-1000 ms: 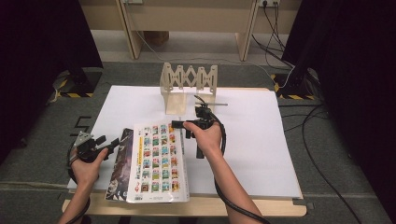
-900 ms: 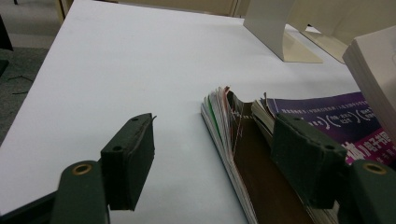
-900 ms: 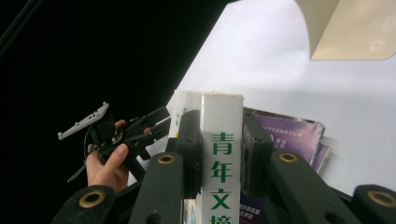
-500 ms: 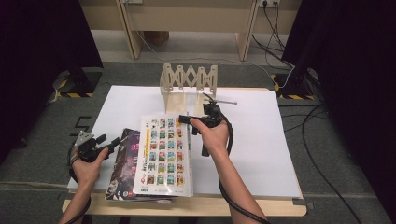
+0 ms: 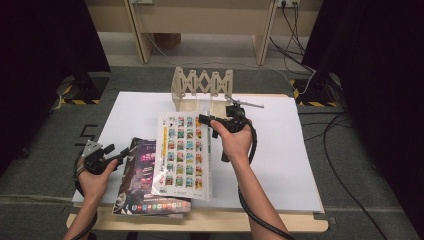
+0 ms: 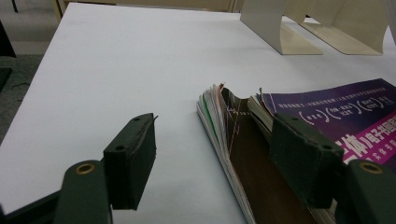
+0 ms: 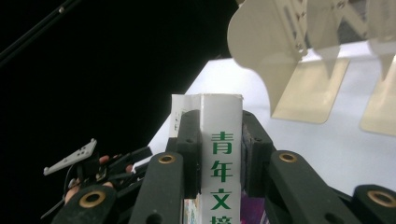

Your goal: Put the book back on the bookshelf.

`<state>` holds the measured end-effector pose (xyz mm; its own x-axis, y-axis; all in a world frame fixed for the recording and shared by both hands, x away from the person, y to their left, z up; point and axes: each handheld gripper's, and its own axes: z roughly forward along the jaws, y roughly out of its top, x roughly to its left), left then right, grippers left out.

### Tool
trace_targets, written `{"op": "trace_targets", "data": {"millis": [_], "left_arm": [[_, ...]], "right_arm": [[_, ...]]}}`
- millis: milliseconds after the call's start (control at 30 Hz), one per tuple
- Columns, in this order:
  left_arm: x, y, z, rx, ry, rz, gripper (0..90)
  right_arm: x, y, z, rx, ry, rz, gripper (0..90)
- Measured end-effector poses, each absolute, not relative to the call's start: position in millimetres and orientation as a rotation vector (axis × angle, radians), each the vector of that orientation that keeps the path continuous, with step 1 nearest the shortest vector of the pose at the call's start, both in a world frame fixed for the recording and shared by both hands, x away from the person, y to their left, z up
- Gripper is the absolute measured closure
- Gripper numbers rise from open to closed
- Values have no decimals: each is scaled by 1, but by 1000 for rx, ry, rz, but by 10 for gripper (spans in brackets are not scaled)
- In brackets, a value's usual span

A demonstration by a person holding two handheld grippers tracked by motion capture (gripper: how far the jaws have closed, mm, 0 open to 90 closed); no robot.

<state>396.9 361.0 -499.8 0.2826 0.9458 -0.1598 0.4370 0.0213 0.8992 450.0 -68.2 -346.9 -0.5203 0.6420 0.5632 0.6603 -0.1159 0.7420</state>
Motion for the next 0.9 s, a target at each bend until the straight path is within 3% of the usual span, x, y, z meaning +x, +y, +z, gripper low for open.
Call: {"op": "trace_targets", "data": {"millis": [900], "left_arm": [[397, 362, -500, 1567, 1327, 663, 308]], "right_arm": [[450, -90, -323, -1601, -2062, -1895, 743]]}}
